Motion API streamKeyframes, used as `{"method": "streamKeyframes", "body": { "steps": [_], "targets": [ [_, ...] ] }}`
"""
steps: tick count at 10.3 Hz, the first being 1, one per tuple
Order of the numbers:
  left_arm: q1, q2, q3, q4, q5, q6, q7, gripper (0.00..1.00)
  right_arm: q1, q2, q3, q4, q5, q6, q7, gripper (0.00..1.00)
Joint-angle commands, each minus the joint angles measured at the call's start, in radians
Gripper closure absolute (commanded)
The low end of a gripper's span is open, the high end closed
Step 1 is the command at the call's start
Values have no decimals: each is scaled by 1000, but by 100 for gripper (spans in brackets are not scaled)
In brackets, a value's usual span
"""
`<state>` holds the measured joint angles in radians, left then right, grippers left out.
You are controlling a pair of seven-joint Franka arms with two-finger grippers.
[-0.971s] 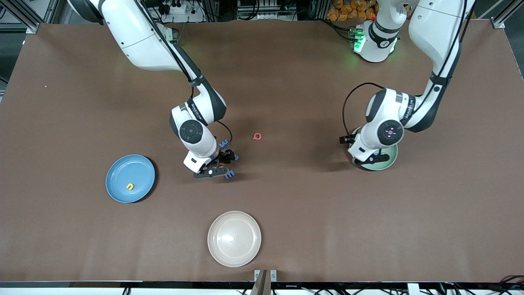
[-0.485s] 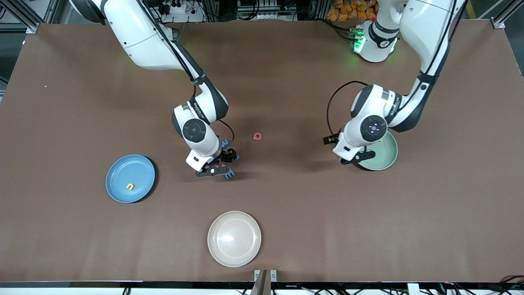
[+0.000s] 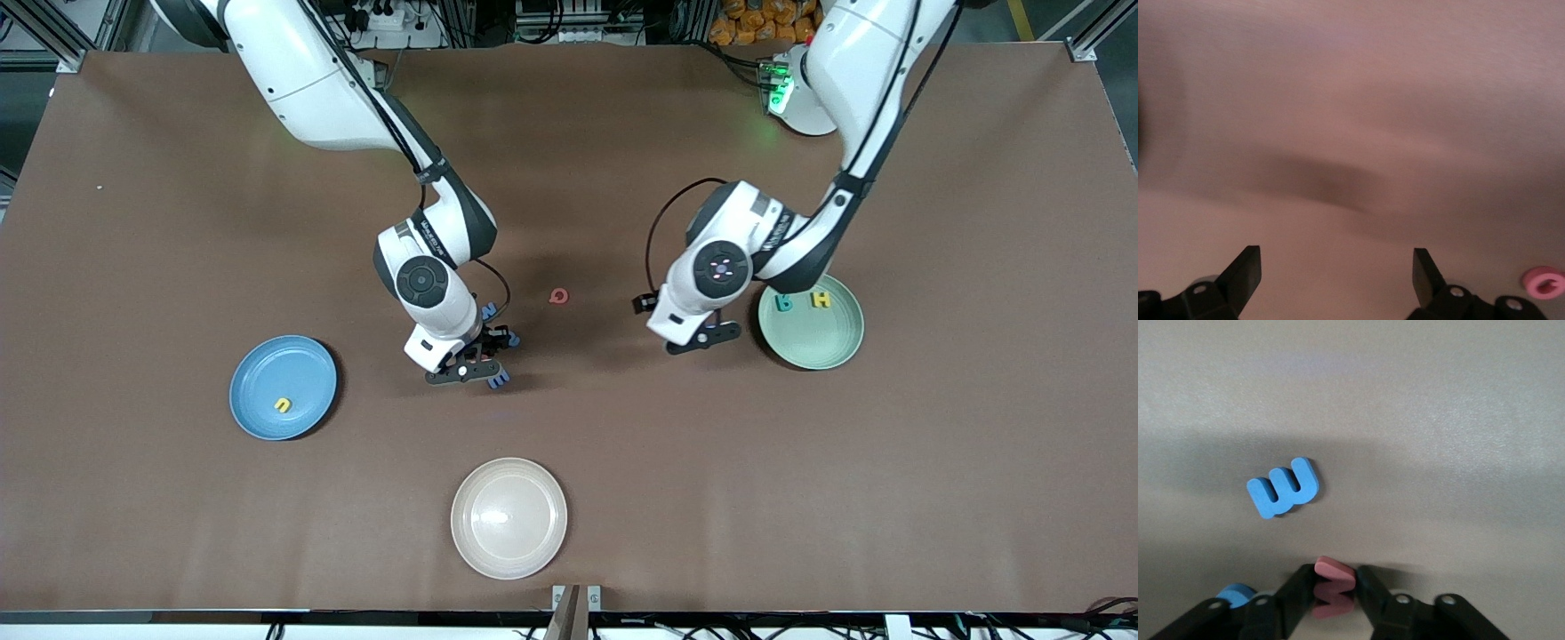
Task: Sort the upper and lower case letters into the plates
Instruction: 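Grasp the pink w with the right gripper while the left gripper reaches the Q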
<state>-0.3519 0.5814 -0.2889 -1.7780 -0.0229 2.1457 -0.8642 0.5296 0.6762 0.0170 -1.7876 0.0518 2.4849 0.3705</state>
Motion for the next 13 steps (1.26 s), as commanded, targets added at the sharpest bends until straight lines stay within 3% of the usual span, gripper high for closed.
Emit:
{"method": "streamKeyframes", "body": {
  "steps": [1,5,8,12,13],
  "targets": [
    [-59,90,8,121,-11,6,-89,0,-8,-26,-9,-4,-9,-23,21,100],
    [-169,152,22,178,23,153,-217,0,-19,-128,-138,13,-24,-133,-68,100],
    [-333,175,85,178,275,197,-254,0,-86,-151,-187,25,-26,-192,-240,100],
    [-406,222,89,213,337,236,-347,0,-123,-173,-348,19,-29,-308,-525,100],
    [-417,241,93,224,351,250,-348,0,-144,-179,-357,20,-29,-329,-548,100]
  ]
}}
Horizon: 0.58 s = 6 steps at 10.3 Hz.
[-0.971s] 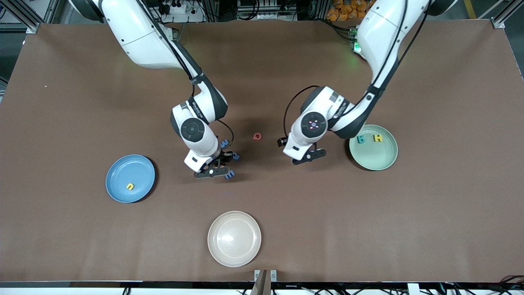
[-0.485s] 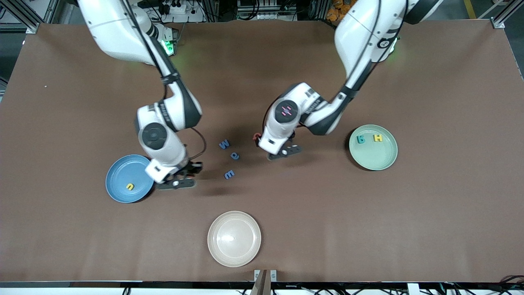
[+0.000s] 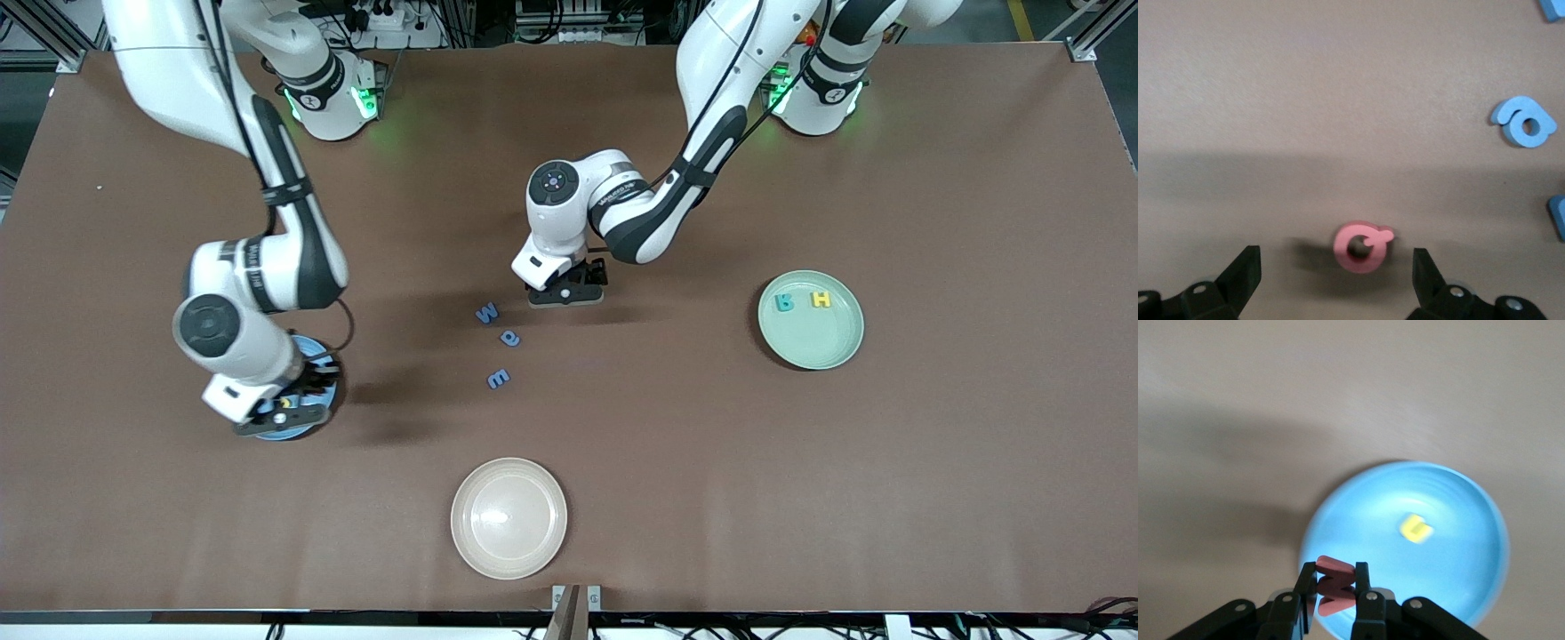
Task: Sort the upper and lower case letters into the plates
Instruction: 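Drop the w on the blue plate while the left gripper grasps the pink Q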
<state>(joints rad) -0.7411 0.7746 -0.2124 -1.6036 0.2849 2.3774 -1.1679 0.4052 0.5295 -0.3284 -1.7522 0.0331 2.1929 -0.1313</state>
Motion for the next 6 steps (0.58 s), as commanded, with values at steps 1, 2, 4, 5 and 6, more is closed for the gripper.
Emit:
{"method": "streamKeyframes", "body": {
  "steps": [1,2,4,5,6],
  "targets": [
    [-27,54,24,50,75,29,-38,0,-55,-29,-12,-17,-10,-41,-82,100],
    [-27,66,24,60,82,31,-36,0,-86,-23,-12,-18,-10,-48,-118,94],
    [-27,69,24,68,82,31,-42,21,-91,-20,-12,-39,-9,-81,-122,0],
    [-27,69,24,68,82,31,-44,23,-91,-22,-12,-40,-10,-79,-122,0],
    [-27,69,24,68,80,31,-45,33,-91,-22,-11,-40,-9,-78,-122,0]
  ]
}}
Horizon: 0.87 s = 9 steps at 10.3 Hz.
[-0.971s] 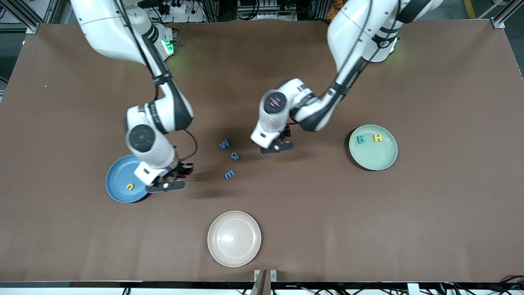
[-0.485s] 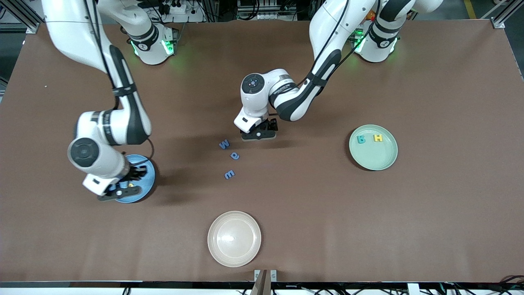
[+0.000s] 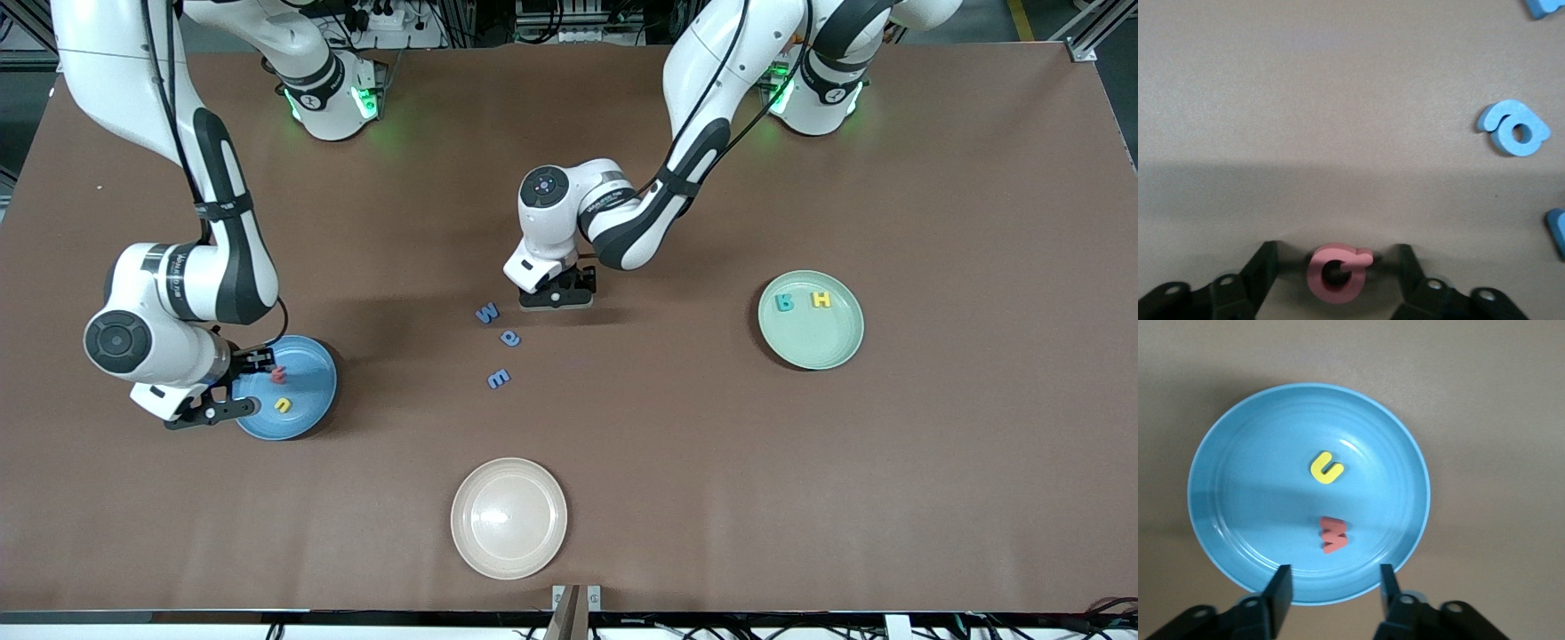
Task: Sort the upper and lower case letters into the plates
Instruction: 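Drop the w on the blue plate while the left gripper grasps the pink Q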
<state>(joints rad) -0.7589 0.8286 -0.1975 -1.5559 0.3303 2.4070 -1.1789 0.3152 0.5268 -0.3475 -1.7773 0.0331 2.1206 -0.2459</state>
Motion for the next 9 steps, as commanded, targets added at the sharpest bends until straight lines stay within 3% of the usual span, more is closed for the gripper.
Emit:
{"method": "streamKeyframes", "body": {
  "steps": [1,2,4,7,9],
  "targets": [
    [-11,15,9,20,29,1,-42,33,1,-22,9,-14,-1,-2,-6,0],
    [-11,15,9,19,26,0,-44,33,7,-21,15,-14,4,5,5,0],
    [-11,14,9,17,24,-3,-44,49,25,-27,19,-10,52,19,7,0],
    [-11,15,9,17,22,-3,-44,63,88,-31,18,-20,79,50,19,0],
    [-11,15,9,17,22,-3,-42,68,125,-48,18,-36,85,52,52,0]
  ]
}}
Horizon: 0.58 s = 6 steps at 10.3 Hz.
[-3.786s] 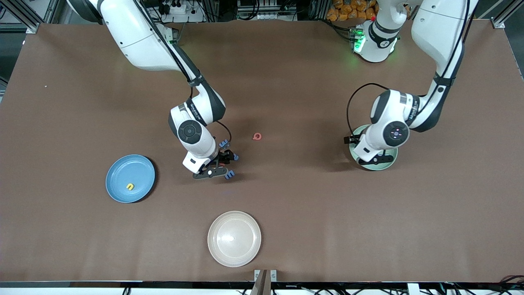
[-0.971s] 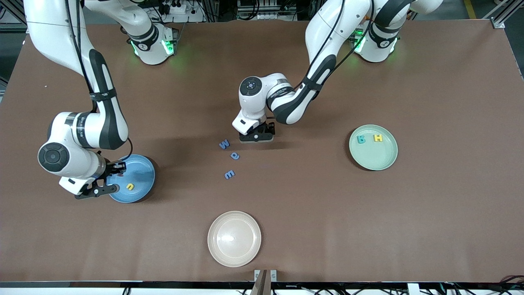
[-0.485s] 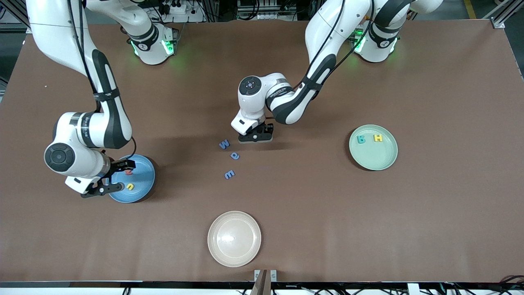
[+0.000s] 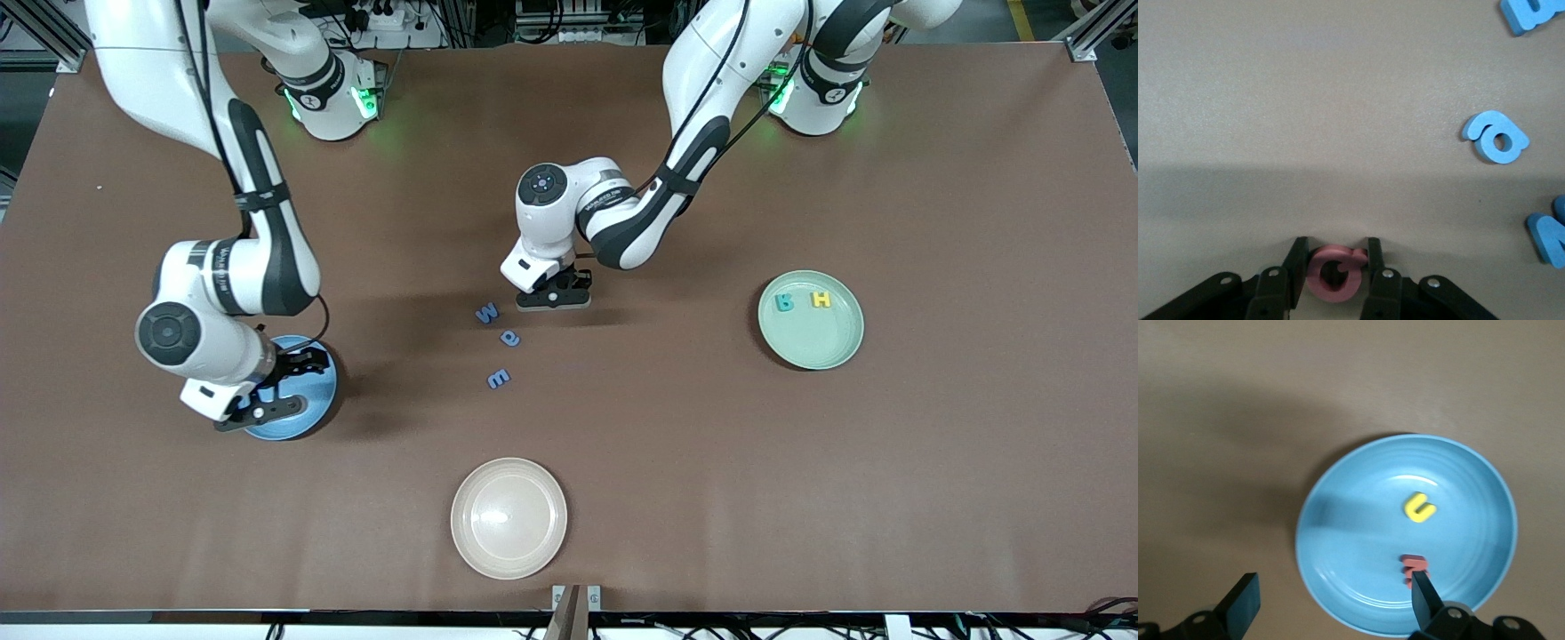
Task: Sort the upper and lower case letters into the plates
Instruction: 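Drop the w on the blue plate while the left gripper grasps the pink Q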
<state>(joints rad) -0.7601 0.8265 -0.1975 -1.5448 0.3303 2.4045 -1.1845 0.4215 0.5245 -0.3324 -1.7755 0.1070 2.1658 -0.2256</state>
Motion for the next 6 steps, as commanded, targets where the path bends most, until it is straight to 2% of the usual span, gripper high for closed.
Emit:
{"method": "streamKeyframes", "body": {
  "steps": [1,3,6],
  "targets": [
    [-10,17,9,6,22,-1,-37,68,45,-58,3,-39,11,3,70,0],
    [-8,17,9,6,22,-1,-37,72,63,-93,3,-84,11,5,106,0],
    [-4,11,7,8,19,-5,-35,72,109,-97,3,-84,13,6,210,0]
  ]
}}
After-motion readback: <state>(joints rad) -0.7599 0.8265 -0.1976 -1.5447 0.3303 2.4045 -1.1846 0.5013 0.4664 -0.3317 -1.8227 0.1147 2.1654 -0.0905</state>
